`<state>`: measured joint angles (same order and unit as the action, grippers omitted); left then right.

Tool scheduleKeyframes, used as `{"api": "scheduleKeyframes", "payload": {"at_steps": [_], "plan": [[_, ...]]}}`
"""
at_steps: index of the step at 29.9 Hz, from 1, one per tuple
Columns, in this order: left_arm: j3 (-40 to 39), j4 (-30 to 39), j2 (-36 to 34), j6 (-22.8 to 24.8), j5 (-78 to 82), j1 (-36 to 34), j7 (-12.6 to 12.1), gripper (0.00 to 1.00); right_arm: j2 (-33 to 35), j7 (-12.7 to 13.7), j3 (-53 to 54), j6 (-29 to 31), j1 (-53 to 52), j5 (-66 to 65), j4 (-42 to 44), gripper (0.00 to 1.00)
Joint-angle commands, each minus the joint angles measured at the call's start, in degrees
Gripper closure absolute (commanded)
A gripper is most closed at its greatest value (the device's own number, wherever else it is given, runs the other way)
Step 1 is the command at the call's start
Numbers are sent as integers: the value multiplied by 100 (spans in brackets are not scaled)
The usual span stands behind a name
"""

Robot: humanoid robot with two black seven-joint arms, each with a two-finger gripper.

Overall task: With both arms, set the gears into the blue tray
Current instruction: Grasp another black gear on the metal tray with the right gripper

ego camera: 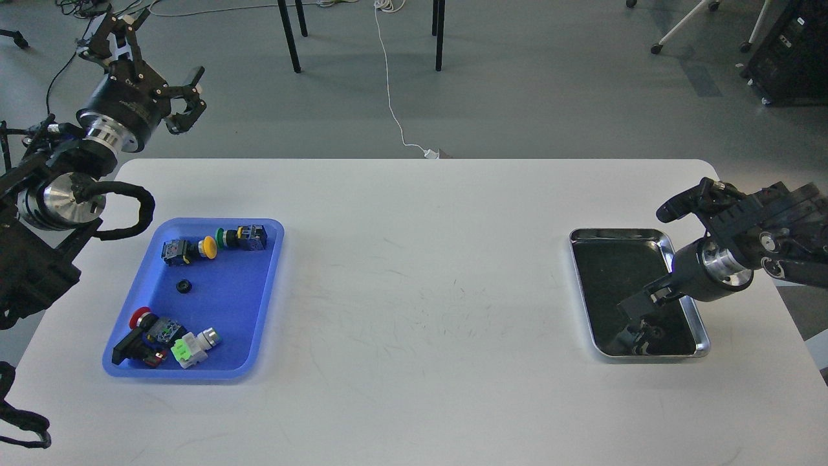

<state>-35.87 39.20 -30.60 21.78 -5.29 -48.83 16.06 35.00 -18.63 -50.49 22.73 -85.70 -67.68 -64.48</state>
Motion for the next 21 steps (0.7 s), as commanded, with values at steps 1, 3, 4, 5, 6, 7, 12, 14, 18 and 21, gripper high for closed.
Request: {"api": "scheduleKeyframes", "payload": {"at_steps": [1,3,4,5,6,7,12,14,18,21], "plan": [[-7,8,2,11,-7,67,11,2,7,0,-57,-6,97,-35,-21,28],[-7,8,-7,11,-7,76,11,2,7,-9,-57,-6,133,-35,-21,30],[-7,0,-7,11,-7,93,11,2,7,-17,-57,-6,159,-35,-21,32],[-7,0,-7,11,-7,102,11,2,7,-52,-57,-6,203,-35,-12,36],[-7,0,-16,11,-7,102,11,2,15,-70,-57,-6,229,-35,-3,38],[-7,0,-24,11,2,111,11,2,15,-79,-57,-6,247,-35,6,40],[-25,0,-86,63,2,128,11,2,86,-79,-57,-6,256,-35,-3,46],[-25,0,-86,81,2,128,11,2,86,-79,-57,-6,256,-35,-3,48],[-25,-9,-95,81,10,137,2,2,86,-79,-66,-6,335,-44,58,49],[-16,-9,-95,81,19,137,2,2,86,-79,-57,-93,458,-44,129,51]]}}
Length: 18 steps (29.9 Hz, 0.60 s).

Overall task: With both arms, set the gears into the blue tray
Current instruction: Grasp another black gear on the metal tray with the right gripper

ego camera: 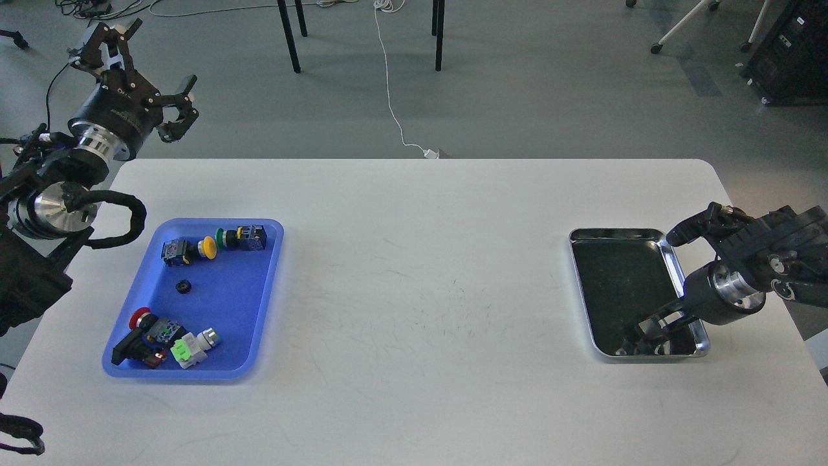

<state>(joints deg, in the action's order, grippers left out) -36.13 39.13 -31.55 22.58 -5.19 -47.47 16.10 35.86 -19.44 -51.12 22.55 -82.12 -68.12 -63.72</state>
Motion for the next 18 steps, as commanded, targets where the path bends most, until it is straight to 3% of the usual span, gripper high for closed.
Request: {"api": "scheduleKeyframes", "payload": {"at_steps": [1,6,12,18], "plan": [[9,-2,-9,1,9,10,-2,2,-1,1,5,-110,134,9,53,51],[9,-2,-9,1,9,10,-2,2,-18,1,31,-199,196,9,62,53],[9,-2,-9,-8,18,10,-11,2,-27,1,23,-199,187,0,62,80],[18,-2,0,-26,9,10,-2,2,8,-8,40,-208,135,0,62,86]]}}
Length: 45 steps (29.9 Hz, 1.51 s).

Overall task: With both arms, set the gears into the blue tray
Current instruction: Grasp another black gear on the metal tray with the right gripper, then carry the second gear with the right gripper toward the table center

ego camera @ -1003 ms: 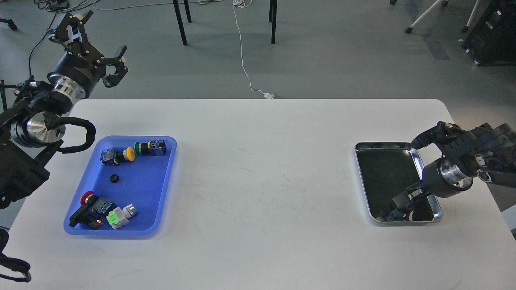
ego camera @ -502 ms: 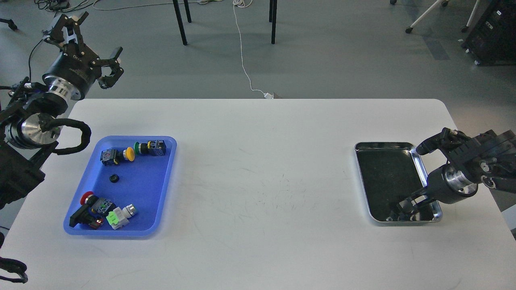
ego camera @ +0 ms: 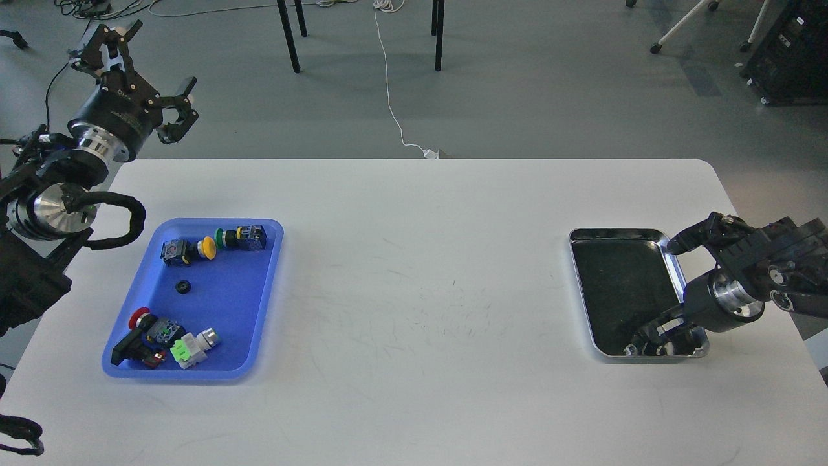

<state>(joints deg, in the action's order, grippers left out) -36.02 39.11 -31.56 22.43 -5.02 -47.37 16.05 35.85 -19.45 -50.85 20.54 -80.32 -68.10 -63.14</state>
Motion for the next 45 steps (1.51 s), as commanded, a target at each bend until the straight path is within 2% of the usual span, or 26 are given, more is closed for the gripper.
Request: {"api": "scheduleKeyframes", "payload": {"at_steps": [1,10,15,18,21,28,36,38,40,41,43,45], "plan": [[7,0,1,-10,-8,0,3,2,1,-6,48,-32,-89,7,3,86],[7,-9,1,-37,-8,0,3,2,-341,21,734,-155,-520,147,153,86],[25,-9,19,-45,1,0,-6,2,-885,-15,980,-805,-318,1174,135,86],[25,0,19,-37,1,-9,-6,2,-1500,-102,1033,-1174,-98,1597,240,86],[34,0,19,-28,1,-9,-6,2,-1983,-243,1121,-1228,-45,1843,416,86],[43,0,-8,-1,10,0,3,2,-2986,-252,1200,-1219,279,2107,846,86],[43,0,-104,7,1,44,3,2,-3426,-252,1174,-1210,728,2099,1216,85],[43,0,-122,7,1,44,3,2,-3426,-252,1191,-1219,728,2107,1225,81],[34,0,-122,7,1,44,3,2,-3409,-252,1217,-1219,728,2107,1225,74],[34,0,-122,7,1,35,3,2,-3400,-252,1218,-1219,728,2107,1225,68],[43,0,-113,7,1,35,-5,2,-3382,-252,1218,-1219,711,2107,1216,50],[43,0,-113,7,1,35,-6,2,-3365,-252,1218,-1219,702,2125,1207,42]]}}
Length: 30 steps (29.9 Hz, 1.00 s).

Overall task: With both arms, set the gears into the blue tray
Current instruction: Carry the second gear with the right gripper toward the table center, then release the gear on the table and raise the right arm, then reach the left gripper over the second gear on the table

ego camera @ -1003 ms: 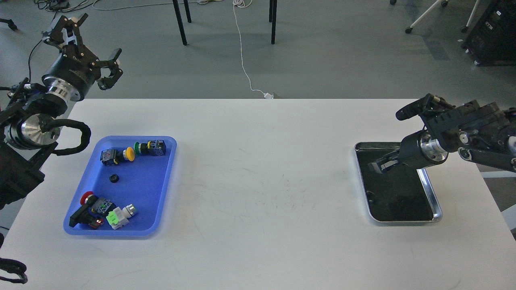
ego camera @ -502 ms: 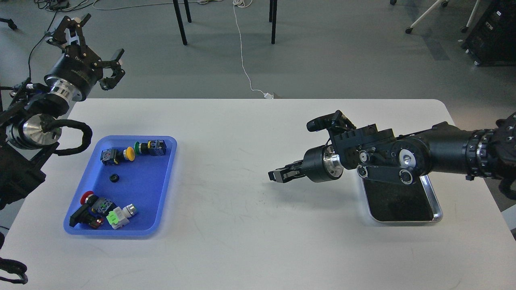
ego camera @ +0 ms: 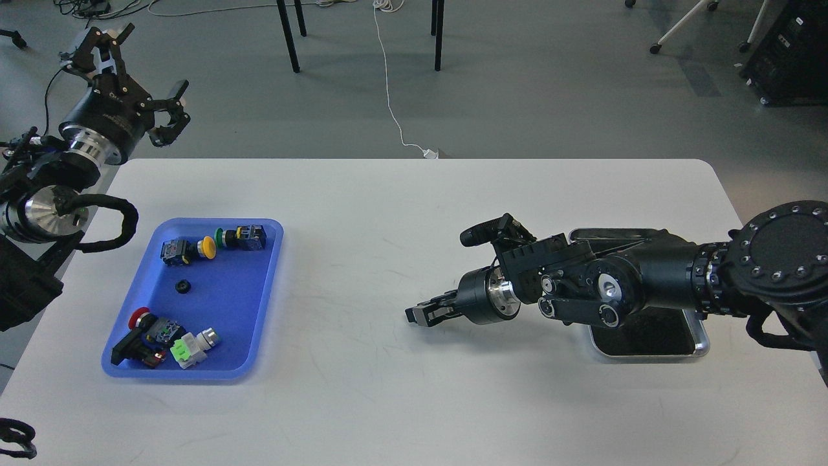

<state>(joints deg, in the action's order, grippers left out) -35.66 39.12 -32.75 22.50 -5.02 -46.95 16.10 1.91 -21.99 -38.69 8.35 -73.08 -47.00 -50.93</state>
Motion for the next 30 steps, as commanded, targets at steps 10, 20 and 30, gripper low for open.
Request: {"api": "scheduleKeyframes", "payload": {"at_steps": [10,20,30], "plan": [[33,61,-232,8,53,-16,-27,2,870,45,1186,17,-128,86,-22,15],[50,246,-171,254,712,-271,-115,2,2858,1,3298,61,276,938,-206,6],[42,1290,488,254,4735,-649,-28,2,4010,-7,6100,210,2375,2861,-664,4]]}}
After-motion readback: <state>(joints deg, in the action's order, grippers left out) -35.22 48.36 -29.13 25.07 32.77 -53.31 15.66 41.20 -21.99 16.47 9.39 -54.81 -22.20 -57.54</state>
